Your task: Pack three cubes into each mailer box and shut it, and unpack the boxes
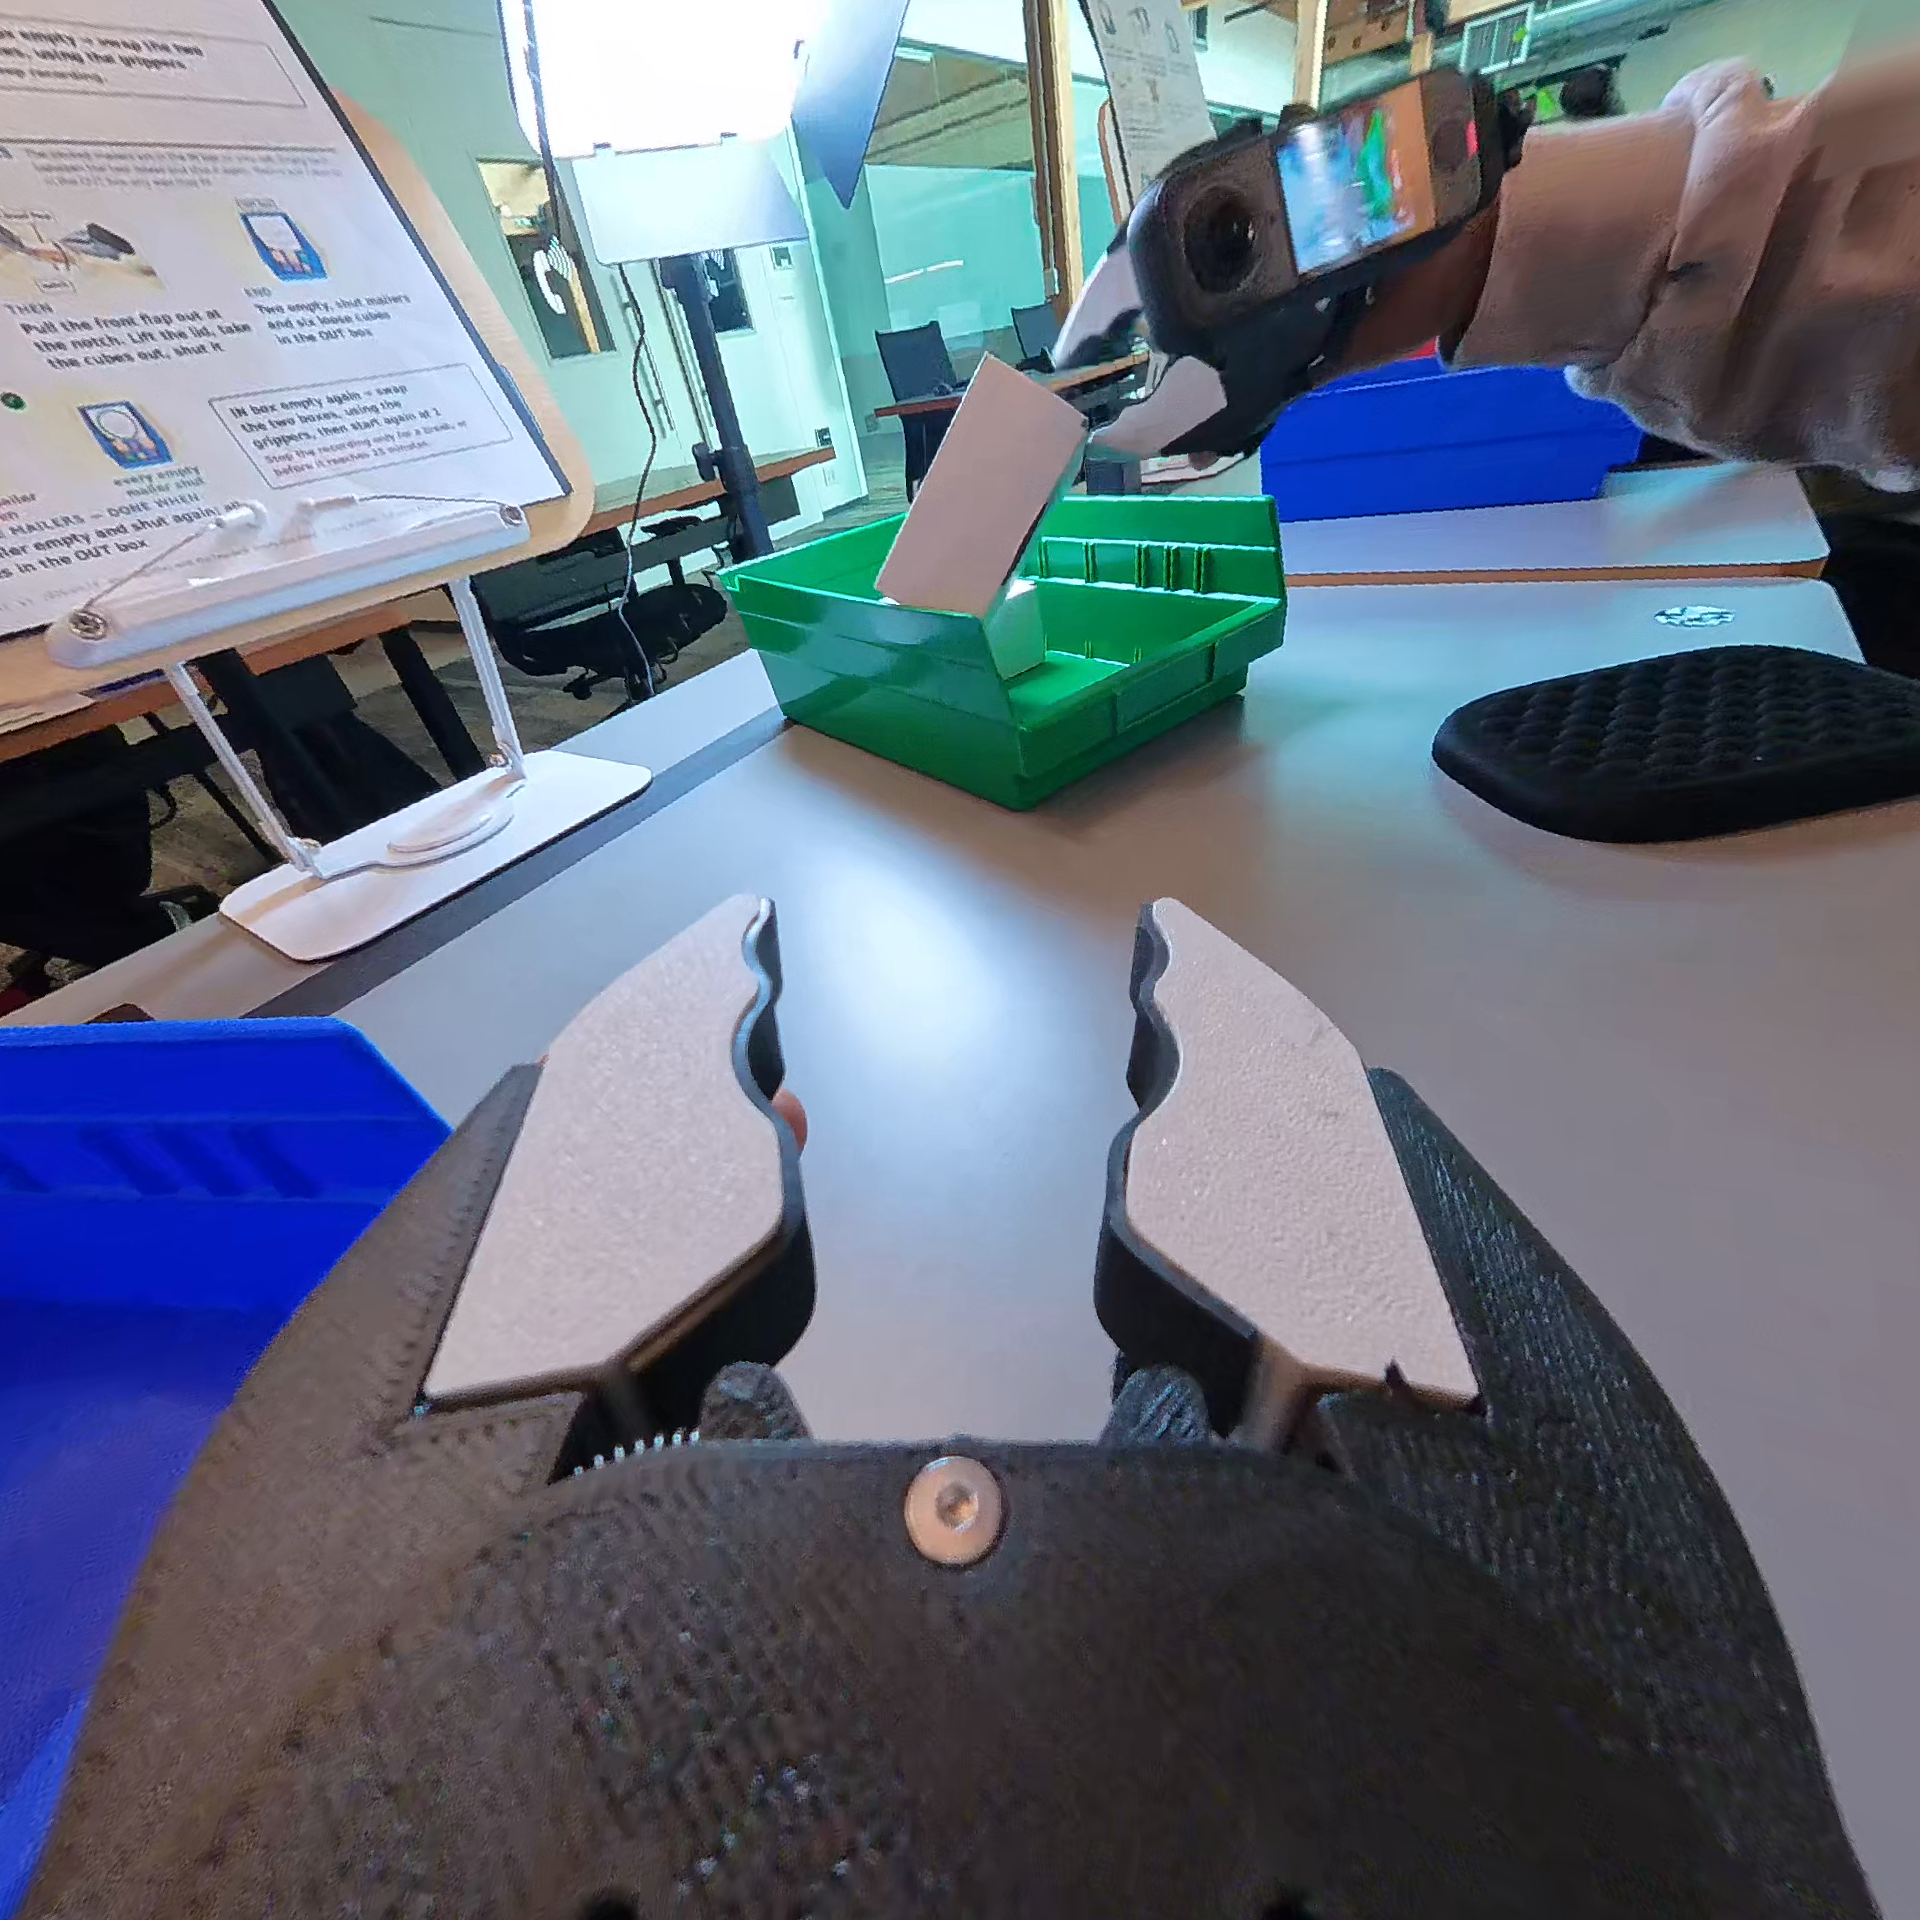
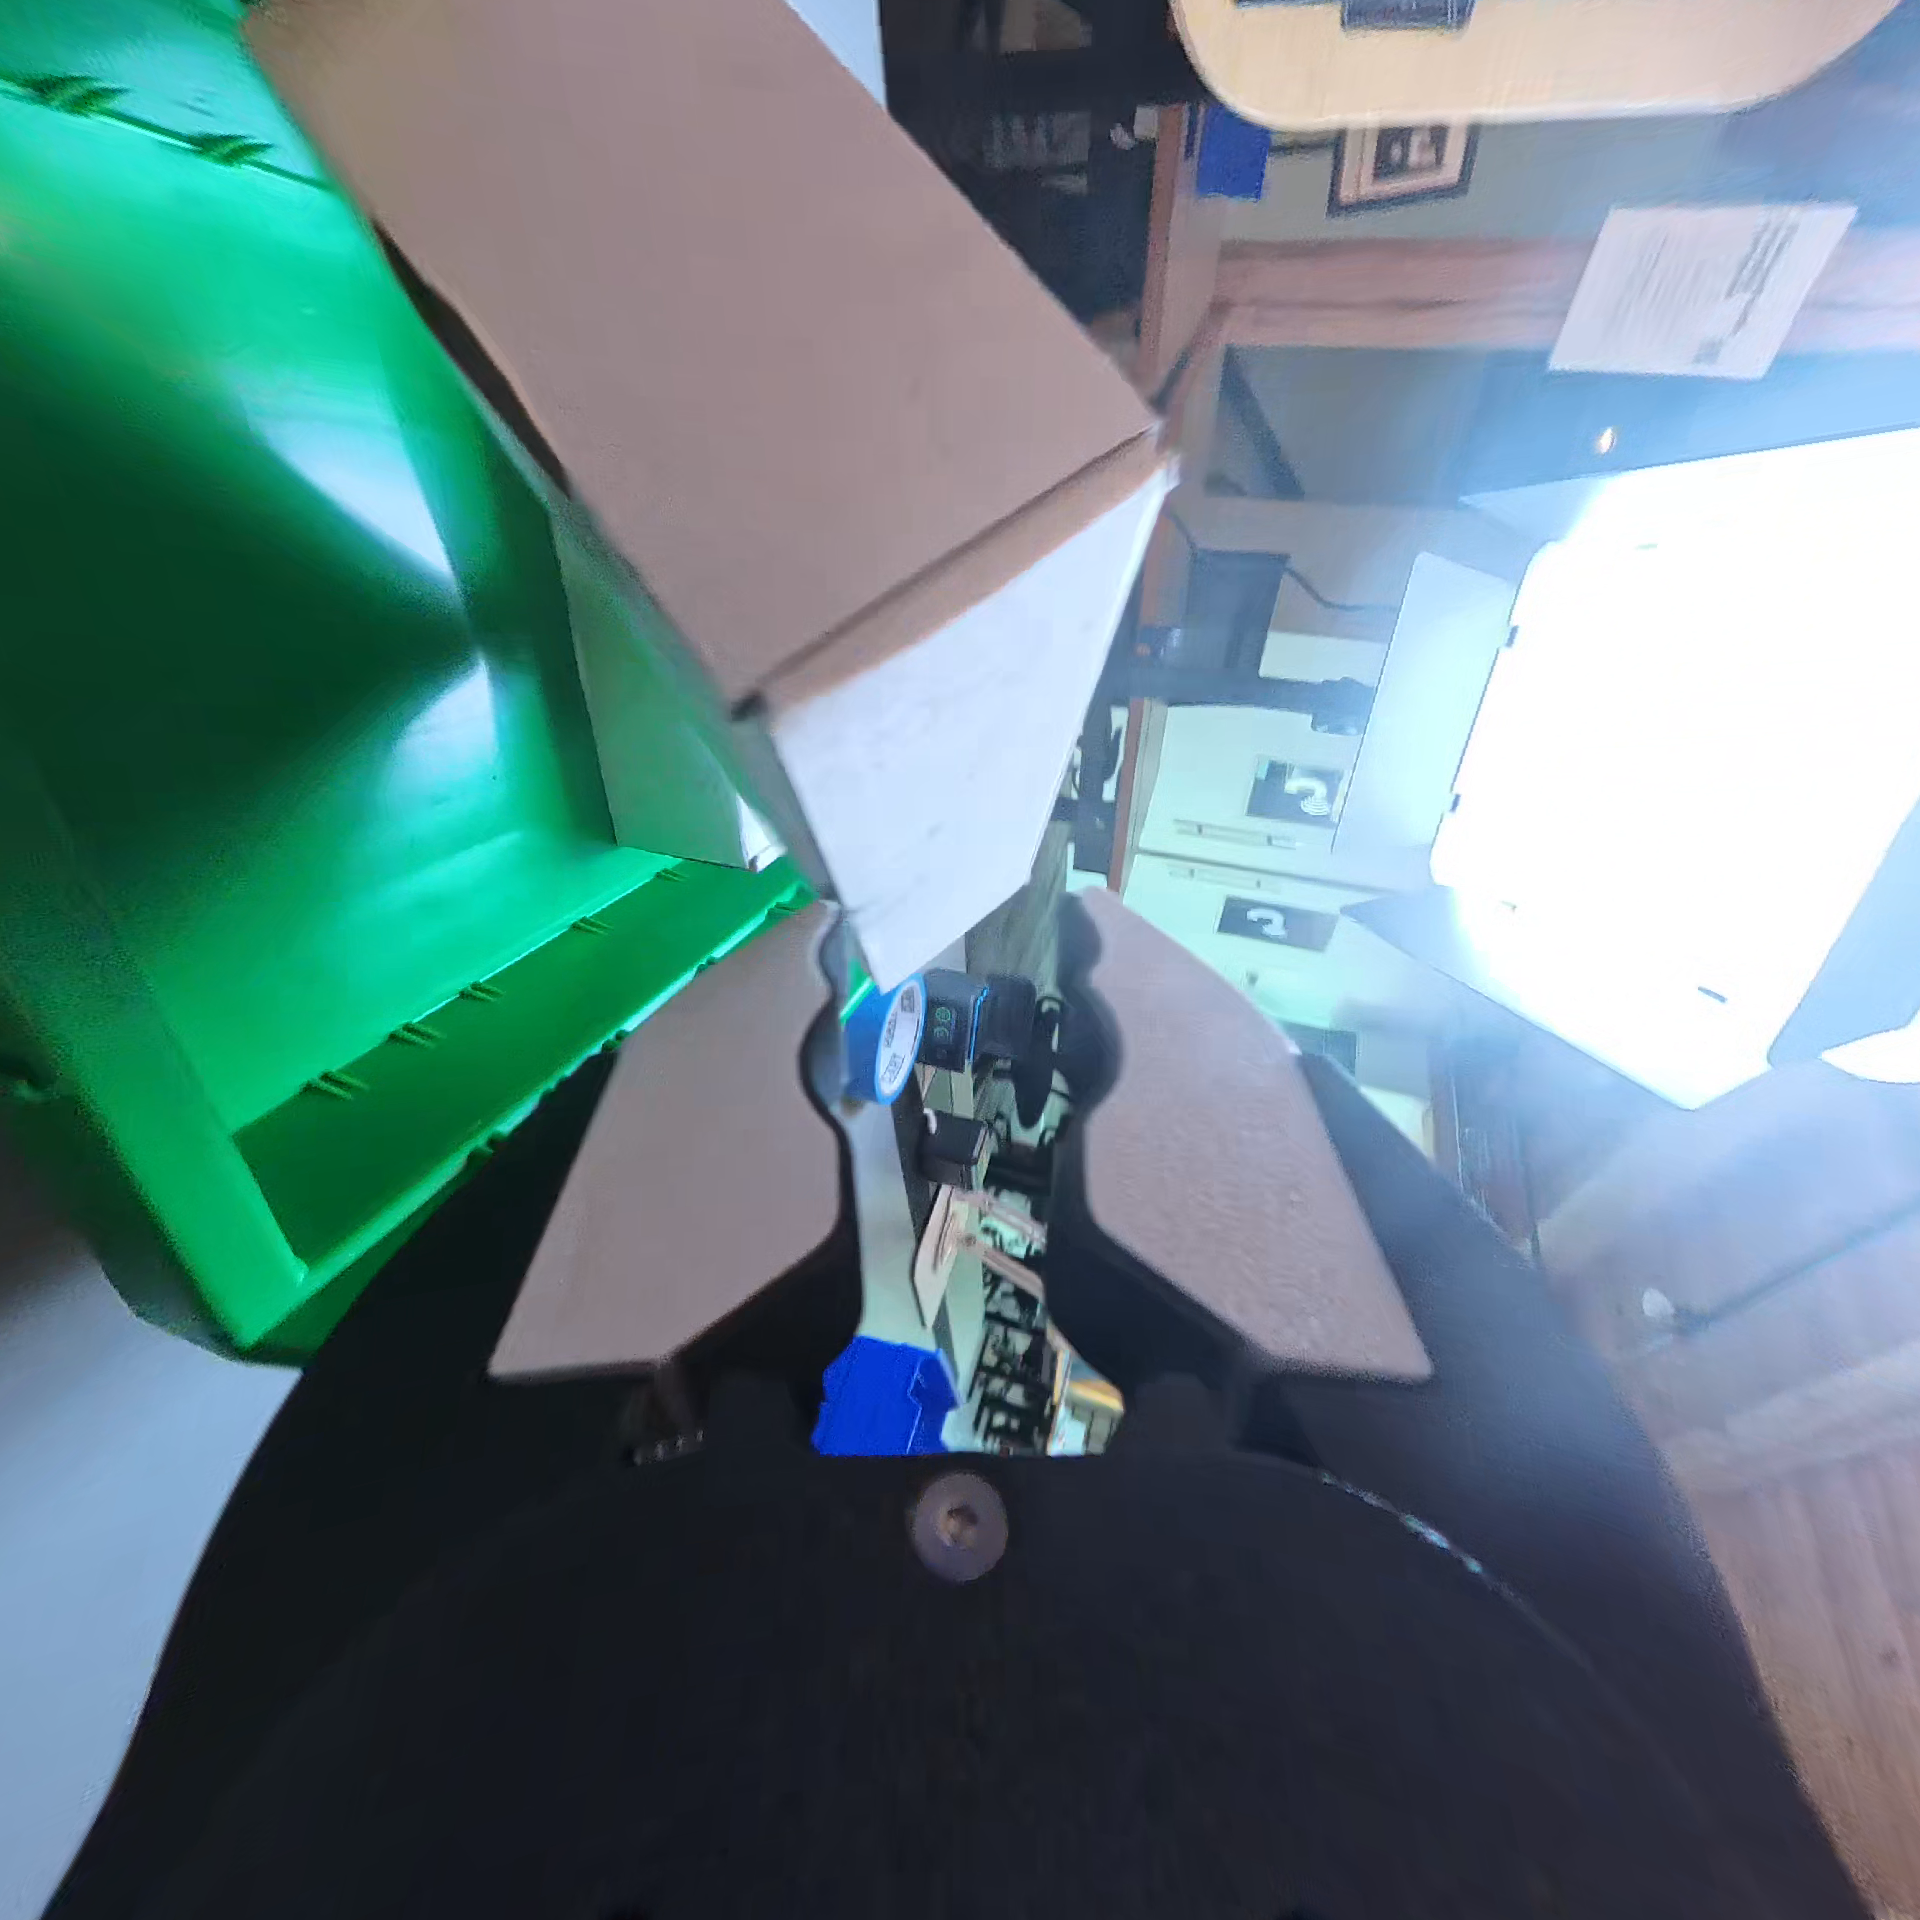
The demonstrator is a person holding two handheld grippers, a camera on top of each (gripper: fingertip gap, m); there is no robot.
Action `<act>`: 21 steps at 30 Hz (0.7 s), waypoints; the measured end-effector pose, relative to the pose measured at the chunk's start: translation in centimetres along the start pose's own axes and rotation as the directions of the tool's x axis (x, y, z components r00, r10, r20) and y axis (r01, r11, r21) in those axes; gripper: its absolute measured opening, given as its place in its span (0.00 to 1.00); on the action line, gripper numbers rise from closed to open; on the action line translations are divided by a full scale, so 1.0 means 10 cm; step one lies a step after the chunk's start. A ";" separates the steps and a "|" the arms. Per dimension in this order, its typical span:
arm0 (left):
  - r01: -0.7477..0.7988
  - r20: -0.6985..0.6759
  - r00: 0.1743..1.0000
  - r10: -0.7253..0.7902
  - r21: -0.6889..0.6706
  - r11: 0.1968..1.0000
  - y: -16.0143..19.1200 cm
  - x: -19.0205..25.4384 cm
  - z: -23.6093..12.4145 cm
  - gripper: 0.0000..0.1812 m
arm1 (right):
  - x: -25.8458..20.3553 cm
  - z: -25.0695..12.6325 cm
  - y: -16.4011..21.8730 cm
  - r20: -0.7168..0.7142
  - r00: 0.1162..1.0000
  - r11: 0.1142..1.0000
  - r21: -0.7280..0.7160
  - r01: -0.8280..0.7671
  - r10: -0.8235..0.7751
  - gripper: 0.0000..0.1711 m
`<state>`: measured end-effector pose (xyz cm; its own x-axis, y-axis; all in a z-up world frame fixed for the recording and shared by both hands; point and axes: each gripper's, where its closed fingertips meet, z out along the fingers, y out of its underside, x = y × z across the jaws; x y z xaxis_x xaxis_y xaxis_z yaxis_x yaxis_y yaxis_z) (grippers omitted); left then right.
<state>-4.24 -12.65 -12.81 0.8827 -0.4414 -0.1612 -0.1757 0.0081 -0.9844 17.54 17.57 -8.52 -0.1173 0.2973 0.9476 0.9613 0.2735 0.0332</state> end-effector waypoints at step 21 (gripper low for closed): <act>-0.037 -0.010 0.999 0.037 -0.047 0.998 0.09 0.05 0.02 0.34 | -0.81 -0.04 -0.43 0.402 0.898 0.975 0.198 0.102 -0.176 0.21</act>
<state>-3.84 -12.66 -13.85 0.8713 -0.4497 -0.1963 -0.2285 -0.0179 -0.9734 14.47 13.58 -16.23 -0.3749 0.5870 0.7176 0.8757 0.4782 0.0663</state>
